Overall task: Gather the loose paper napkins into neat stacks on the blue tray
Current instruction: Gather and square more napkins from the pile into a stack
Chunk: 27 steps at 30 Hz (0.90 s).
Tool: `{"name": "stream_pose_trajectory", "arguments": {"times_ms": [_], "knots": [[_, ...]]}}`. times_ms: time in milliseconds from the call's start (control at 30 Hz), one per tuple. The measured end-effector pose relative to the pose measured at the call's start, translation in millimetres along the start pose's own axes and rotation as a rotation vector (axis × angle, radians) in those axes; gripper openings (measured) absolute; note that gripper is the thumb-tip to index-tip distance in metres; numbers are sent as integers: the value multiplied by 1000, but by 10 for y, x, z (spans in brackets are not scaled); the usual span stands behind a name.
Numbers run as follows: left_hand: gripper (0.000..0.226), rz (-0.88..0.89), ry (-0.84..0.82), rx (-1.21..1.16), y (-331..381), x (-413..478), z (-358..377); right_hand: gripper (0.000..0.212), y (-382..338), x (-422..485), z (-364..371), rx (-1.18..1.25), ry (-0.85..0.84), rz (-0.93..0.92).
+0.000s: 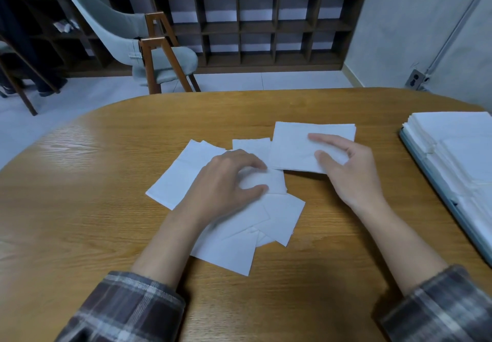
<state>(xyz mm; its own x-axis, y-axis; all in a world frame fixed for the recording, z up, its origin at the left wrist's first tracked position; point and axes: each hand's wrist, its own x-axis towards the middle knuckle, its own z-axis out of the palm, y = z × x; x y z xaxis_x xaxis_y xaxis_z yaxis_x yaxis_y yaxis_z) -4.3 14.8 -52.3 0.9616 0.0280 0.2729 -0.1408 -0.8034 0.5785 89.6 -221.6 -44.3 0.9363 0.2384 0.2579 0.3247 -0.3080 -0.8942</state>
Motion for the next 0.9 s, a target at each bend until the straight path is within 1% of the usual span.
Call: {"name": "stream_pose_trajectory", "arguments": {"times_ms": [67, 133, 200, 367, 433, 533, 600, 700, 767, 833, 900], "knots": [[27, 12, -17, 4, 3, -4, -6, 37, 9, 2, 9, -36, 2, -15], [30, 1, -39, -25, 4, 0, -31, 39, 3, -4, 8, -52, 12, -33], [28, 2, -54, -28, -3, 5, -51, 41, -3, -3, 8, -54, 13, -40], [8, 48, -8, -6, 9, 10, -51, 41, -22, -32, 26, -93, -11, -94], [3, 69, 11, -24, 28, 6, -56, 40, -42, -52, 40, -96, -27, -114], [6, 81, 47, -38, 47, 6, -51, 41, -77, -95, 54, -154, -77, -196], [6, 101, 88, -44, 74, 5, -42, 43, -100, -123, 59, -185, -141, -238], [6, 169, 175, -62, 134, -1, -5, 46, -109, -155, 90, -201, -243, -228], [6, 179, 215, -90, 180, -2, 33, 39, -90, -167, 118, -217, -251, -227], [8, 173, 246, -127, 211, -5, 47, 24, -75, -171, 143, -226, -204, -254], [19, 138, 234, -177, 233, -14, 34, 10, -70, -164, 152, -215, -130, -282]]}}
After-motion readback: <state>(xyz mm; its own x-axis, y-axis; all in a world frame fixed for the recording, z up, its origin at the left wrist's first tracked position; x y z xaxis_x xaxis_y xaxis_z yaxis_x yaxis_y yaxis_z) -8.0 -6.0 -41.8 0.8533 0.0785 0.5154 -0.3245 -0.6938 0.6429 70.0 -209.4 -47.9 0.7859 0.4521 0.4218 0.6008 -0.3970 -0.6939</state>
